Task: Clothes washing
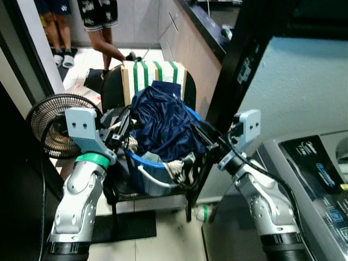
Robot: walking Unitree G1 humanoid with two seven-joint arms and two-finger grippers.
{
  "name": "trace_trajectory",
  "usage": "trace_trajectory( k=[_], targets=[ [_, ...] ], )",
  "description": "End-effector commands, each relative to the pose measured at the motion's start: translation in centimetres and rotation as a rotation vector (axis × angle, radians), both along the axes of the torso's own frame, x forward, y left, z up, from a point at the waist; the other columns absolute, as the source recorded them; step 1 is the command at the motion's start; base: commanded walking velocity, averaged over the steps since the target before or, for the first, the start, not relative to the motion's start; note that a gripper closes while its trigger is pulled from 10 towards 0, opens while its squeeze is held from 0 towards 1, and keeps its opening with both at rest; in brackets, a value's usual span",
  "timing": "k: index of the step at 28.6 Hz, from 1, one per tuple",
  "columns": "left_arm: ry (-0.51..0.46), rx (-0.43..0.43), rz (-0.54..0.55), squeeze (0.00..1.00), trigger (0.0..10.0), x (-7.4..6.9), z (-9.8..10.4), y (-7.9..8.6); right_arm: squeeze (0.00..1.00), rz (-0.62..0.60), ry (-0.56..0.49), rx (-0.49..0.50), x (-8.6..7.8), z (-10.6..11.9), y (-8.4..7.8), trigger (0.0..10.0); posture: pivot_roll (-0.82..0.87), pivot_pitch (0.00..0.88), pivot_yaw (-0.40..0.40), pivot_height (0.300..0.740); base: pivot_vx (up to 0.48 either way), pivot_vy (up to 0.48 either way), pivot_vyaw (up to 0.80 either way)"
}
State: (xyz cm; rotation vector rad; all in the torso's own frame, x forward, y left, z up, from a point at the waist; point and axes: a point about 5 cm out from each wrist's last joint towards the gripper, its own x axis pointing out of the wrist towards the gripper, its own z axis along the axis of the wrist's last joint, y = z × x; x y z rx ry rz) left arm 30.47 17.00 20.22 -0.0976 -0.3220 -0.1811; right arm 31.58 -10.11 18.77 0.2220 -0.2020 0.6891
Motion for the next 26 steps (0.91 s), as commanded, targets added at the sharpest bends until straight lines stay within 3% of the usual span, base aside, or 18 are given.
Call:
trace_trajectory(
  k=[1,10,12,15,17,18,19,21,26],
  targets=[
    [0.014,-0.001,-0.009,0.00,10.0,0.0,-0.4,-0.3,0.00,0.000,-0.006,-0.036,0.0,-0.2,-0.2,10.0,0.05,0.022,-0.010,0.740,0.405,0.000,0.80],
    [0.048,0.034,-0.012,0.00,10.0,0.1,-1.1,-0.3,0.00,0.038,0.002,-0.065,0.1,-0.5,0.2,10.0,0.05,0.021,-0.010,0.740,0.045,0.000,0.09],
    [0.057,0.043,-0.006,0.00,10.0,0.2,-1.3,-0.2,0.00,0.044,0.007,-0.091,0.2,-0.7,0.3,10.0,0.05,0.021,-0.010,0.740,0.000,0.000,0.00],
    [0.088,0.100,0.028,0.00,10.0,0.3,-1.9,0.3,0.00,0.010,0.025,-0.215,0.9,-1.9,0.1,10.0,0.05,0.031,-0.011,0.740,0.000,0.000,0.00],
    [0.088,0.100,0.028,0.00,10.0,0.3,-1.9,0.3,0.00,0.010,0.025,-0.215,0.9,-1.9,0.1,10.0,0.05,0.031,-0.011,0.740,0.000,0.000,0.00],
    [0.094,0.111,0.031,0.00,10.0,0.2,-2.1,0.5,1.00,-0.039,0.041,-0.217,1.4,-2.2,-0.5,10.0,0.05,0.031,-0.011,0.740,0.000,0.000,0.00],
    [0.094,0.111,0.031,0.00,10.0,0.2,-2.1,0.5,1.00,-0.039,0.041,-0.217,1.4,-2.2,-0.5,10.0,0.05,0.031,-0.011,0.740,0.000,0.000,0.00],
    [0.104,0.122,0.027,0.00,10.0,0.2,-2.3,0.6,1.00,-0.128,0.079,-0.187,2.3,-2.7,-2.2,10.0,0.04,0.034,-0.012,0.740,0.000,0.000,0.00],
    [0.110,0.130,0.027,0.00,10.0,0.2,-2.4,0.7,1.00,-0.137,0.101,-0.173,2.6,-3.1,-2.9,10.0,0.04,0.035,-0.010,0.740,0.000,0.000,0.00]
  ],
)
